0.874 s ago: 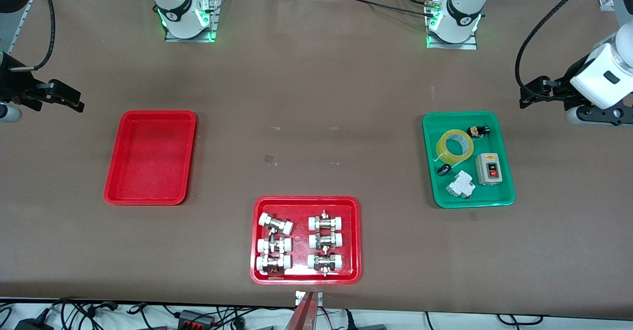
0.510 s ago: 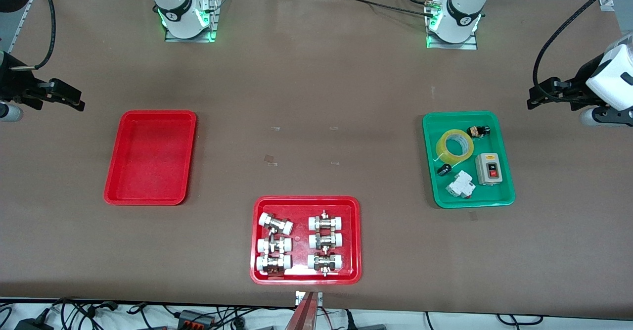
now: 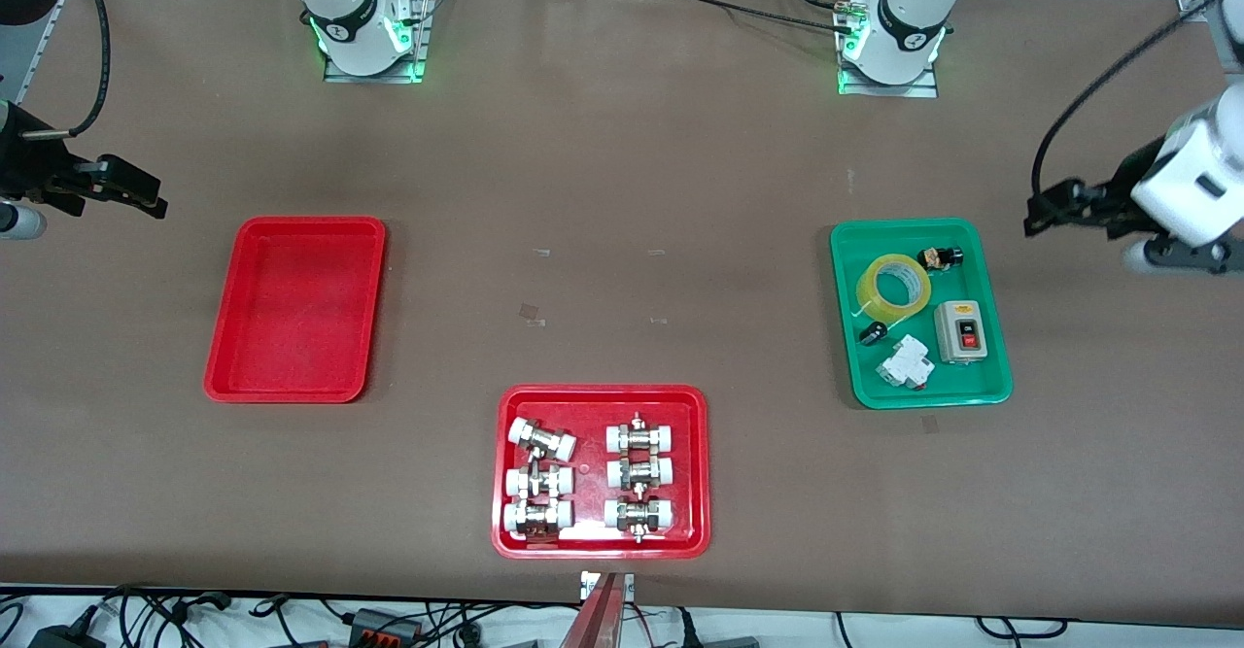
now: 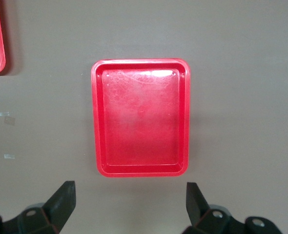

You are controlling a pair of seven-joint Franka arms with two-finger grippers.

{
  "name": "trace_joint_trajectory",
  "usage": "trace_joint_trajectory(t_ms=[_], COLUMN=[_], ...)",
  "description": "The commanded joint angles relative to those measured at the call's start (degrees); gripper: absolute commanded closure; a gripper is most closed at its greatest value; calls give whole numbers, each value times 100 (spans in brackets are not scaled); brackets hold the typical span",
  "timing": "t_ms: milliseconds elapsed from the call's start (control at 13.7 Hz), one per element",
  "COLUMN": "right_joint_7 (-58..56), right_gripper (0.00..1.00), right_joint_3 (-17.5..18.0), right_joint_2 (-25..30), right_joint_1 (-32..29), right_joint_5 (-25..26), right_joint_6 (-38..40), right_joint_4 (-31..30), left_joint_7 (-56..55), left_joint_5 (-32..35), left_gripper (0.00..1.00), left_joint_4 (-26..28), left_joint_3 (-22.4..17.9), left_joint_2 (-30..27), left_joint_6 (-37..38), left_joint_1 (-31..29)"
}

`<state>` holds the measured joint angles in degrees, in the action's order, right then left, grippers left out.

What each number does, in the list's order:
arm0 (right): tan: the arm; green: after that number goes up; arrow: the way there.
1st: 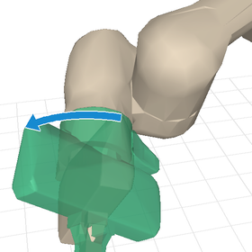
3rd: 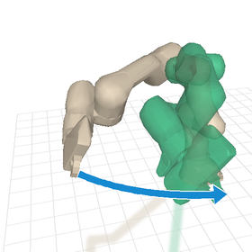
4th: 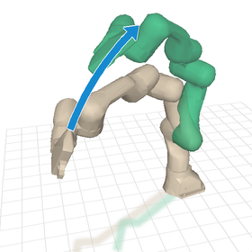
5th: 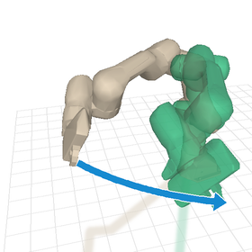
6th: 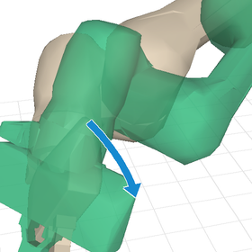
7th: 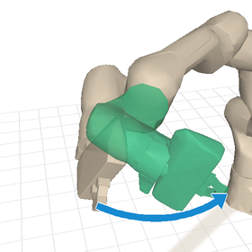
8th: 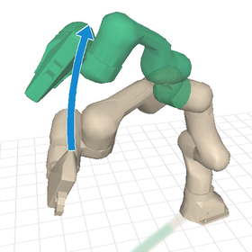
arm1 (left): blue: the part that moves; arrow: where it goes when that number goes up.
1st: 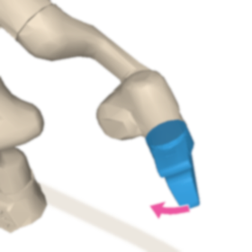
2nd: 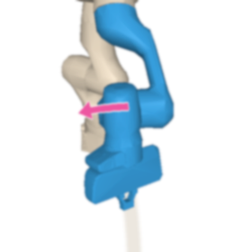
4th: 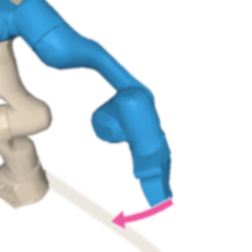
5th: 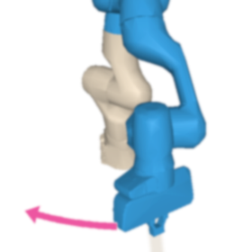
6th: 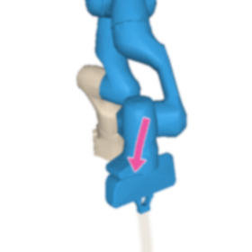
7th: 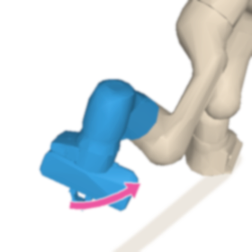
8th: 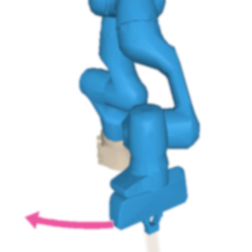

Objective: Left arm passes tape to right arm into tray
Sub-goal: 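Reach the left gripper down toward the yellow tape roll on the green tray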

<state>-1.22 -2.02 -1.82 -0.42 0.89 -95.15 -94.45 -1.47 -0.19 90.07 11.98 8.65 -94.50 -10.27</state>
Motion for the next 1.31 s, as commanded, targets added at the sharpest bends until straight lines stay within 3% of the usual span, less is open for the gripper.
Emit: trace_joint_trajectory(t_ms=[0, 437, 1239], right_joint_7=[-54, -27, -53], right_gripper=[0, 0, 0], right_joint_3=[9, 0, -27], right_joint_2=[51, -20, -73], right_joint_1=[-2, -37, -11], right_joint_5=[-44, -62, -1], right_joint_6=[-12, -109, -109], right_joint_4=[-30, -21, -21], left_joint_7=[130, 25, -28], left_joint_5=[-8, -25, -17], left_gripper=[0, 0, 0], left_joint_4=[929, 3092, 3420], left_joint_3=[15, 32, 41], left_joint_2=[67, 110, 989], left_joint_6=[-1006, -3141, -3900], left_joint_1=[-115, -133, -151])
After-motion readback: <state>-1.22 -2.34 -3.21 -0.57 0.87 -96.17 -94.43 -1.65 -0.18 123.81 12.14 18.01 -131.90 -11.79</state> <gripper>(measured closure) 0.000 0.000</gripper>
